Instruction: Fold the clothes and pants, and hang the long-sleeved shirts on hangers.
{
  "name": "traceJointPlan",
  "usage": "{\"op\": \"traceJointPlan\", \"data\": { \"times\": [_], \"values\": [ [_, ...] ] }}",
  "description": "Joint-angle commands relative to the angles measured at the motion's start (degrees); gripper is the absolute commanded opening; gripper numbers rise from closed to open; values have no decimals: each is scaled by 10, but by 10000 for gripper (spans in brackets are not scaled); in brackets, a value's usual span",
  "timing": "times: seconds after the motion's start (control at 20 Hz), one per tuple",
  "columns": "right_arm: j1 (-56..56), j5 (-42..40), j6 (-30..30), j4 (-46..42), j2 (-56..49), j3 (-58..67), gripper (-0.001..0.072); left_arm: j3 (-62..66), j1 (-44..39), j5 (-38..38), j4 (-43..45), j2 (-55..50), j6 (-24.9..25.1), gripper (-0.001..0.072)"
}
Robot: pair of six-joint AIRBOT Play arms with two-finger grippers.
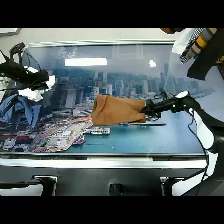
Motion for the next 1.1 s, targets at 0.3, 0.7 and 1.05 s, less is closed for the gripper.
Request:
{"op": "traceJointPlan", "data": {
  "times": [0.3, 0.7, 1.05],
  "values": [
    [-21, 7, 117, -19, 37, 155, 28, 0, 0, 0, 0, 0, 1, 20],
    [-132, 6, 260, -68, 38, 346, 28, 0, 0, 0, 0, 0, 1, 20],
    [-250, 15, 416, -244, 81, 393, 26, 0, 0, 0, 21, 0, 12, 20]
  ]
}}
